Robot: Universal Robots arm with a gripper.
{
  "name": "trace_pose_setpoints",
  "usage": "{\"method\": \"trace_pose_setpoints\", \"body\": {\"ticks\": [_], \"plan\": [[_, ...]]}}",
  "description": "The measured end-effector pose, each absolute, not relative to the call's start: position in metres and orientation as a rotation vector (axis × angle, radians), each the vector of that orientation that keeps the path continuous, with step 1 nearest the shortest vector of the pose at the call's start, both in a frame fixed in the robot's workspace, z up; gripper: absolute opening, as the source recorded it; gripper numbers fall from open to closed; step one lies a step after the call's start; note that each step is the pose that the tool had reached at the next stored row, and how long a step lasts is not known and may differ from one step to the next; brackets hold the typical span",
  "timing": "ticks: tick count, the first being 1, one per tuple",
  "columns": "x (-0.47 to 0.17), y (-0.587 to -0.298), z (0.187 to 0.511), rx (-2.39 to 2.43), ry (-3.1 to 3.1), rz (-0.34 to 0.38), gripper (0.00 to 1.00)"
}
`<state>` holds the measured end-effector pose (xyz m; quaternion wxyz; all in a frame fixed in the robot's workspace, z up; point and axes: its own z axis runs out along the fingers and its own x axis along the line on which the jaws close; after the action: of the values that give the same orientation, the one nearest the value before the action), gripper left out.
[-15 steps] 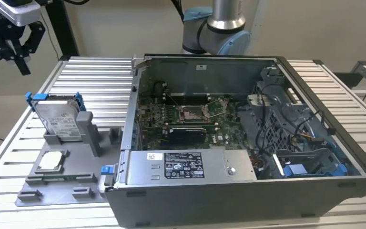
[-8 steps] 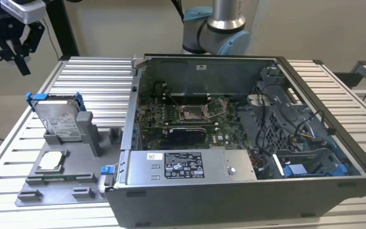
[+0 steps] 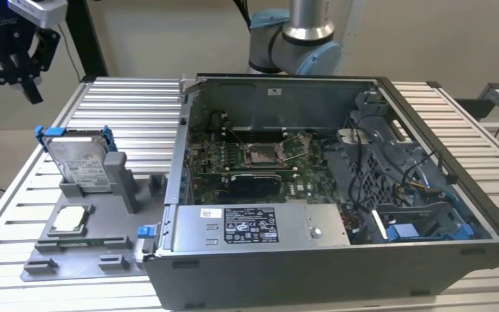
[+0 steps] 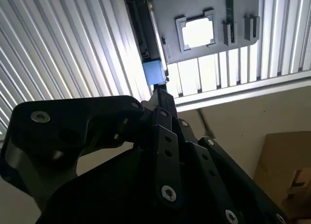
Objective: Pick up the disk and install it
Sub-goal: 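Pick up the disk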
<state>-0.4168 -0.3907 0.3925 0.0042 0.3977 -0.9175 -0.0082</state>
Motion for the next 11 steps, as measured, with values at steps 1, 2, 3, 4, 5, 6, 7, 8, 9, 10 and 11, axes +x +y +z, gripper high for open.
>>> {"method": "trace_pose_setpoints", "body": {"ticks": [1,2,3,4,5,6,7,8,9,10,11], "plan": [[-0.4169,-0.3906,0.3925,1.271,-2.864,-0.025,0.00],[-0.4169,-0.3906,0.3925,1.295,-2.854,-0.024,0.00],[-0.4169,-0.3906,0.3925,1.312,-2.846,-0.023,0.00],[-0.4169,-0.3906,0.3925,1.331,-2.837,-0.023,0.00],[-0.4169,-0.3906,0.3925,1.348,-2.829,-0.022,0.00],[-0.4169,-0.3906,0.3925,1.360,-2.823,-0.022,0.00],[-0.4169,-0.3906,0.3925,1.369,-2.819,-0.022,0.00],[-0.4169,-0.3906,0.3925,1.376,-2.815,-0.022,0.00],[-0.4169,-0.3906,0.3925,1.378,-2.814,-0.022,0.00],[-0.4169,-0.3906,0.3925,1.378,-2.814,-0.022,0.00],[-0.4169,-0.3906,0.3925,1.378,-2.814,-0.022,0.00]]}}
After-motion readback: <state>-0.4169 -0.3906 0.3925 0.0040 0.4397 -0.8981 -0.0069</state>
